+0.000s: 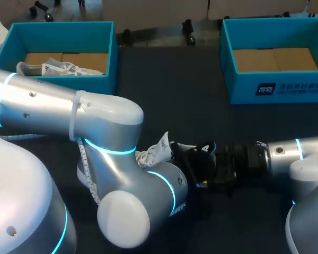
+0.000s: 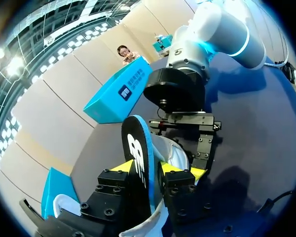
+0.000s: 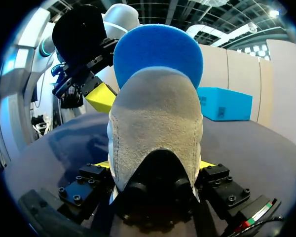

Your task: Take the shoe out of the shoebox, open the shoe tongue, remove and reinsert the insole, then place the shoe into the shoebox

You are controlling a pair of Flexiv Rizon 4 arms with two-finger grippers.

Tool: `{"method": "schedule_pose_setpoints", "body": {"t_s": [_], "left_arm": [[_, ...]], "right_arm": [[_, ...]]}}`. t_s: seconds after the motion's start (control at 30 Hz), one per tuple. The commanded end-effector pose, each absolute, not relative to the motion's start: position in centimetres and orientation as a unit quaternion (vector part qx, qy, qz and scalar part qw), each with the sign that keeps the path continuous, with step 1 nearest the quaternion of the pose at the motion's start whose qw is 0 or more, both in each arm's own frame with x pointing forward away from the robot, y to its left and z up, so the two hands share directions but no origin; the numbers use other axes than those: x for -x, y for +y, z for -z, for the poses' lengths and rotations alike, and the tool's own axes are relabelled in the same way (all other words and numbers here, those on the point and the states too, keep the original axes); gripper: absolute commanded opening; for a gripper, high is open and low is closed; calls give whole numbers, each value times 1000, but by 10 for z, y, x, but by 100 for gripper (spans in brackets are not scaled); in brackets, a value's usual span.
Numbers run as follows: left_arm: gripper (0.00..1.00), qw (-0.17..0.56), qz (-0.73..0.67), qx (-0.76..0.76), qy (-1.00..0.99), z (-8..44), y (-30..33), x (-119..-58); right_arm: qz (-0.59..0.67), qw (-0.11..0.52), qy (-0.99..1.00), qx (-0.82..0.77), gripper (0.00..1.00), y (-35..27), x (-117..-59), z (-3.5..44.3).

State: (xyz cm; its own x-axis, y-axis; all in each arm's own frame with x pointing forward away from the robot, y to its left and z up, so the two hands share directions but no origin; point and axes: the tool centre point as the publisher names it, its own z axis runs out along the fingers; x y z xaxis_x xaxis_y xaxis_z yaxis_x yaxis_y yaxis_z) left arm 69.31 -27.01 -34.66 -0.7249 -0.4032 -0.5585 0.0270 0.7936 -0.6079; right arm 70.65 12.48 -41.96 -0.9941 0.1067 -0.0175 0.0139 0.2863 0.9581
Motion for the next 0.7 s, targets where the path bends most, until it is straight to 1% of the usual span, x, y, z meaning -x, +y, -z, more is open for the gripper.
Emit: {"method": "schedule_pose_setpoints", "body": {"t_s": [0.03,0.2,0.27,0.33,0.43,0.47,0.5,0.7], "left_arm": [[30,356,304,110,877,350,-275,-697],[28,357,308,115,874,348,-273,-701],[24,357,309,116,874,347,-272,-702],[21,357,311,116,873,346,-272,-703],[13,357,311,117,873,346,-272,-706],[5,357,311,117,873,346,-272,-707],[0,357,311,118,873,346,-272,-707],[0,338,312,127,879,339,-270,-712]], "right_arm": [[-594,39,802,-38,0,126,-706,417],[-594,39,802,-38,0,126,-706,417],[-594,39,802,-38,0,126,-706,417],[-594,39,802,-38,0,126,-706,417],[-594,39,802,-38,0,126,-706,417],[-594,39,802,-38,0,126,-706,417],[-594,39,802,-38,0,126,-706,417],[-594,39,802,-38,0,126,-706,417]]}}
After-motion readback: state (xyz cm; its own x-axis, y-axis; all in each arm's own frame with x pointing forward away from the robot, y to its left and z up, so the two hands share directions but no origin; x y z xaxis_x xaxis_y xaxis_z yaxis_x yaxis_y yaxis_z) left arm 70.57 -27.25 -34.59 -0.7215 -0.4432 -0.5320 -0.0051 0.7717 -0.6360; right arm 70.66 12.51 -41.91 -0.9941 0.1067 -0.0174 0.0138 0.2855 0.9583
